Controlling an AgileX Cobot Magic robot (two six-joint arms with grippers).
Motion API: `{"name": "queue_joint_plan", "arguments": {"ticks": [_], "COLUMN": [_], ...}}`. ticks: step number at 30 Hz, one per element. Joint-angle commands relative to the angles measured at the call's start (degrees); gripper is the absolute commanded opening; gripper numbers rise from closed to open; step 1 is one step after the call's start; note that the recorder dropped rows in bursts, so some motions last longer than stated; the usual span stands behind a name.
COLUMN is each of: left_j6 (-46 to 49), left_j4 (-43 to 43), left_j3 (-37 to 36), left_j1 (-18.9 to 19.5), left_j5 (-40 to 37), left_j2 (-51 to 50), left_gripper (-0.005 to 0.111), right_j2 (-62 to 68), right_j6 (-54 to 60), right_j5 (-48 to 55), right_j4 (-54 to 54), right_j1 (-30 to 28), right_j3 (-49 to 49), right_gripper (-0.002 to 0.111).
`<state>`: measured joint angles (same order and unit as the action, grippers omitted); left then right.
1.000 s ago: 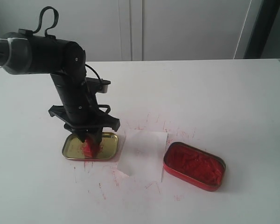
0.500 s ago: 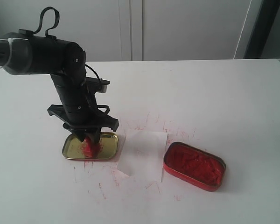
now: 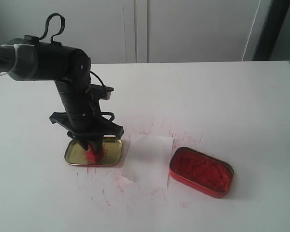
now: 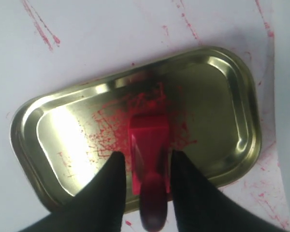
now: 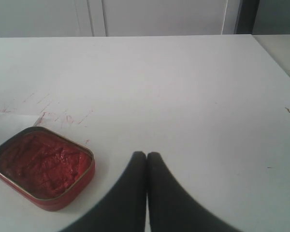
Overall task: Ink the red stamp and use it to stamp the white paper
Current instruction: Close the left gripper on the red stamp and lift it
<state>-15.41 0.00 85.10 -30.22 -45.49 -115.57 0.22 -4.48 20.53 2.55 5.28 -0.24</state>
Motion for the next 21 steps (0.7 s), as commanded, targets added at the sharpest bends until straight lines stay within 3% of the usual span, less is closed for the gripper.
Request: {"name": "queue_joint_plan", "arguments": {"ticks": [1,7,13,21], "left_j6": [-0.3,-0.3,-0.3,0.4], "left_j4": [0.0,0.0,0.0,0.0], "left_j3": [0.2,0.2,0.7,6.9], "left_j1": [-0.4,-0.4,-0.4,-0.4], "left_j5": [-0.8,-0.8,-1.5,-10.3], "left_j2": [0.2,0.2,0.3,0.3], "left_gripper": [0.025,0.001,0.0,0.0], "right_j2": [-0.2,-0.2,-0.2,-0.2], "right_j6": [-0.3,-0.3,-0.3,-0.3], "right_j5": [-0.7,-0.7,-0.7,-0.7], "right_j4": [0.3,0.3,0.3,0.3], "right_j1": [-0.1,-0.1,-0.1,-0.1], "right_j3": [0.2,0.2,0.2,0.2], "right_gripper": [0.0,0.0,0.0,0.0]}}
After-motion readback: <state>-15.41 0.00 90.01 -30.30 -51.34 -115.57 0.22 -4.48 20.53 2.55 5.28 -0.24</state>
